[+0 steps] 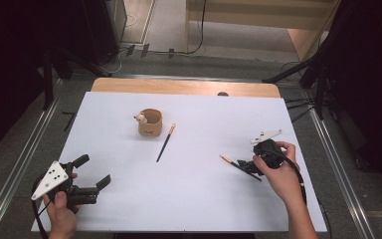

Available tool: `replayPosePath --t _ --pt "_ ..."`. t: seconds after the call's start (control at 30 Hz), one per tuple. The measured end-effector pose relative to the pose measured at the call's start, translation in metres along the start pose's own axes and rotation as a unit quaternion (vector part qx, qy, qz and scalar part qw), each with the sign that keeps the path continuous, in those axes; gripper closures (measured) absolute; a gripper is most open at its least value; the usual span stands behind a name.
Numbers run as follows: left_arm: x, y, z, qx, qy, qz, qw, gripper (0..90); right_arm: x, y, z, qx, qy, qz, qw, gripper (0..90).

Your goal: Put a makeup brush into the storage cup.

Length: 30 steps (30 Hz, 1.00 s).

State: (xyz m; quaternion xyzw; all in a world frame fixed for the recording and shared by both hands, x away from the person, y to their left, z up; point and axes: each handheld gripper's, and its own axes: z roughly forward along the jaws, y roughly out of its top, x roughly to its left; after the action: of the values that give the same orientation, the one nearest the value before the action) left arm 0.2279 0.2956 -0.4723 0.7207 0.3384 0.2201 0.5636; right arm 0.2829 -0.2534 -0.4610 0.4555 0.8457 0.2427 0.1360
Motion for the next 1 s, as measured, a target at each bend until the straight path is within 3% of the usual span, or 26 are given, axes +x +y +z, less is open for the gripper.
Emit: replayPosePath --t 0.13,0.3,0.5,0.67,0.9,1.0 --pt "-0.001 0.000 0.001 0.003 0.002 0.007 1.0000 0.0 0.000 0.001 0.003 0.017 0.008 -0.003 0.9998 23.0" --pt "-0.003 0.000 0.001 0.005 0.002 0.011 0.9999 0.0 0.004 0.002 0.008 0.047 -0.004 -0.017 0.9987 30.7" --pt "-0.003 0.001 0.001 0.005 0.002 0.011 0.9999 0.0 0.005 0.002 0.013 0.069 -0.013 -0.038 0.9968 47.5" --pt "-0.003 0.001 0.001 0.005 0.003 0.012 0.9999 0.0 0.005 0.005 0.012 0.077 0.016 -0.050 0.9957 58.9" --pt "-0.003 0.001 0.002 0.005 0.002 0.011 0.9999 0.0 0.009 0.006 0.013 0.094 0.019 -0.070 0.9929 67.0" --pt "-0.003 0.001 0.002 0.005 0.002 0.011 0.9999 0.0 0.011 0.007 0.016 0.109 0.025 -0.086 0.9900 70.0"
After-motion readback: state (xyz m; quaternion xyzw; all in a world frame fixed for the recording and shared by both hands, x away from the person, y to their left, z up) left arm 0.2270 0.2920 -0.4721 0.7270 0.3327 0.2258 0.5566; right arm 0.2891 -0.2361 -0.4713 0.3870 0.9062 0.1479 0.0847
